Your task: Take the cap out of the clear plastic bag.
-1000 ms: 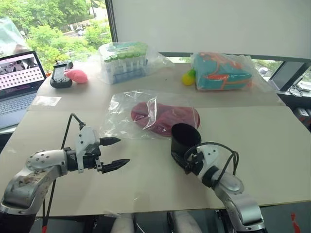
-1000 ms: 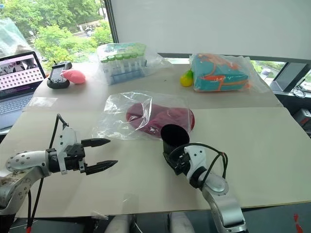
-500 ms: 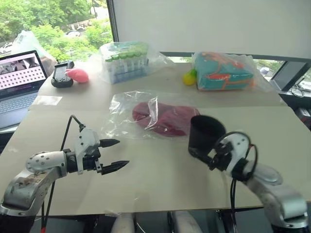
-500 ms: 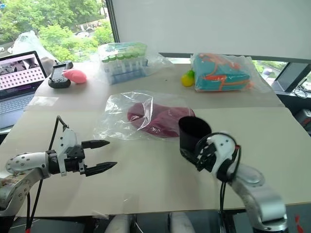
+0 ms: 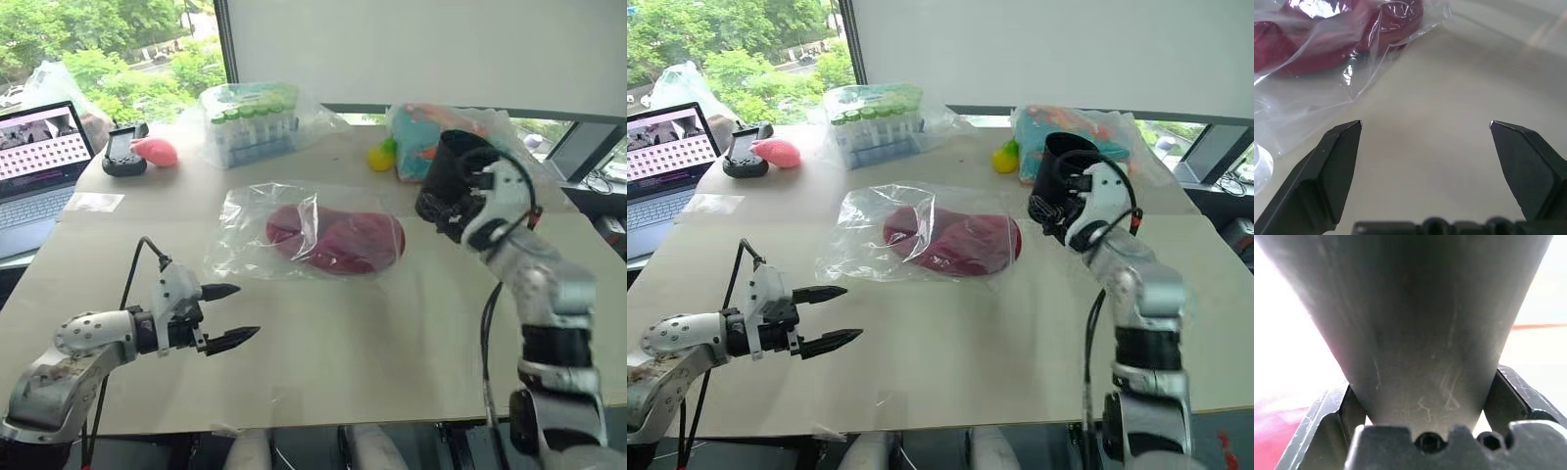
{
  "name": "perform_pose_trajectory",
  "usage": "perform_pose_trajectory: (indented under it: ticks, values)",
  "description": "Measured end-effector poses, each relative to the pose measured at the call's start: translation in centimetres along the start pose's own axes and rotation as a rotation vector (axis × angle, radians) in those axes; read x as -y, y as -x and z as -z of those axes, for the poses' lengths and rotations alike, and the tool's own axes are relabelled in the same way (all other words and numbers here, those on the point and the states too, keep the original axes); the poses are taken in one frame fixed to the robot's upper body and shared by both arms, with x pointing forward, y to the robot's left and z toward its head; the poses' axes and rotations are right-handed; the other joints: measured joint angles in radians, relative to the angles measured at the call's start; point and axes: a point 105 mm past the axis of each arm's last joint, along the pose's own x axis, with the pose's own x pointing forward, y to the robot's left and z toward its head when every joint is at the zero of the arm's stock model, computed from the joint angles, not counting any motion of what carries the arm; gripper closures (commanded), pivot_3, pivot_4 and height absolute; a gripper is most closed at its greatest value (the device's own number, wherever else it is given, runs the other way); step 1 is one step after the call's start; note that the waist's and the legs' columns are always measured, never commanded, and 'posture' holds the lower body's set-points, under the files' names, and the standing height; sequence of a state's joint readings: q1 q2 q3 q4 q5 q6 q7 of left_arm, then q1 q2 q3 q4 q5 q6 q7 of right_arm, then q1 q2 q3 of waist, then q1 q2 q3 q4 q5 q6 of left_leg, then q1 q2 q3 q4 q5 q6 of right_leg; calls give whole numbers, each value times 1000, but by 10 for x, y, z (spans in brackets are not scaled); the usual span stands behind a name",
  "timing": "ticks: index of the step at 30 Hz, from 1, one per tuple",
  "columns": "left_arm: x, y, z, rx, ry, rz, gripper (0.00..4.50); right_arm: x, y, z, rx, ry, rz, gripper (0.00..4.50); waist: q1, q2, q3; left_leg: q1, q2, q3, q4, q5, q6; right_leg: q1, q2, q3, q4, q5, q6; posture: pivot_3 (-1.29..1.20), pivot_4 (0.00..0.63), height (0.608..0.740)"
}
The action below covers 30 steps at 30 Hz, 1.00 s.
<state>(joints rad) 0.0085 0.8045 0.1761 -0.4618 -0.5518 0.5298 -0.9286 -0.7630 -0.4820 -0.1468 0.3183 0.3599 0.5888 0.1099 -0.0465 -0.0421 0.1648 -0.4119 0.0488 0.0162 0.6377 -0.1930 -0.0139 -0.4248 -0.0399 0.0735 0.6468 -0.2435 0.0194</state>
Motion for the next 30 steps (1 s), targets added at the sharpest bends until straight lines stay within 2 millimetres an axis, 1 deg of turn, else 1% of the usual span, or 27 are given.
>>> perform_pose_trajectory:
  ticks: [1,3,5,6,9,12,14,15,16,19,23,27,30]
  values:
    - [0,0,-1,7,1,-10,0,12,-14,3,-8,39,82,1326,-2,0,0,0,0,0,0,0,0,0,0,0,0,0,0,0,150,740]
    - [-1,-1,-1,10,1,-18,0,31,-28,6,-20,79,205,1326,-6,0,0,-1,0,0,-1,0,0,0,0,0,-1,0,0,0,150,740]
    - [-1,-1,0,9,3,-21,0,40,-32,10,-26,94,258,1326,-7,0,0,-1,0,-1,-2,0,0,0,0,0,-1,0,0,0,150,740]
    - [0,0,0,7,5,-23,0,48,-35,14,-33,110,310,1326,-8,0,0,-1,0,-1,-3,0,0,0,0,0,-2,0,0,0,150,740]
    - [2,0,2,3,9,-27,0,65,-31,29,-66,121,404,1326,-10,0,0,-2,-1,-1,-5,0,0,0,-1,-1,-5,0,0,0,150,740]
    - [2,0,1,4,4,-42,0,83,-22,45,-87,49,494,1326,-13,0,0,-2,-2,-1,-6,0,0,0,-3,-1,-5,0,0,0,150,740]
    - [2,1,1,3,3,-50,0,89,-18,50,-83,-31,528,1326,-18,1,0,-2,-2,-1,-5,0,0,0,-3,-1,-4,1,1,0,150,740]
    - [2,1,1,4,2,-53,0,90,-17,51,-81,-49,533,1326,-21,1,0,-1,-2,-1,-5,0,0,1,-3,-1,-4,1,1,0,150,740]
    - [2,1,0,5,-1,-57,0,92,-16,53,-79,-82,542,830,-24,1,0,-1,-2,-1,-5,0,0,1,-2,0,-3,1,1,0,150,740]
    - [1,2,-1,8,-7,-71,0,96,-13,60,-90,-127,555,17,-29,1,0,3,-2,-1,-5,0,0,3,-2,0,-2,1,1,0,150,740]
    - [0,3,0,6,-4,-79,0,94,-13,65,-93,-164,537,17,-30,1,1,4,-2,0,-4,0,0,3,-2,1,-1,1,1,0,150,740]
    - [0,3,0,5,-3,-81,0,85,-17,69,-95,-202,501,17,-30,1,1,4,-2,0,-4,0,0,3,-2,1,-1,1,1,0,150,740]
    - [0,3,0,0,2,-81,0,83,-17,70,-93,-226,495,17,-27,1,1,3,-2,0,-4,0,0,3,-2,1,-1,1,1,0,150,740]
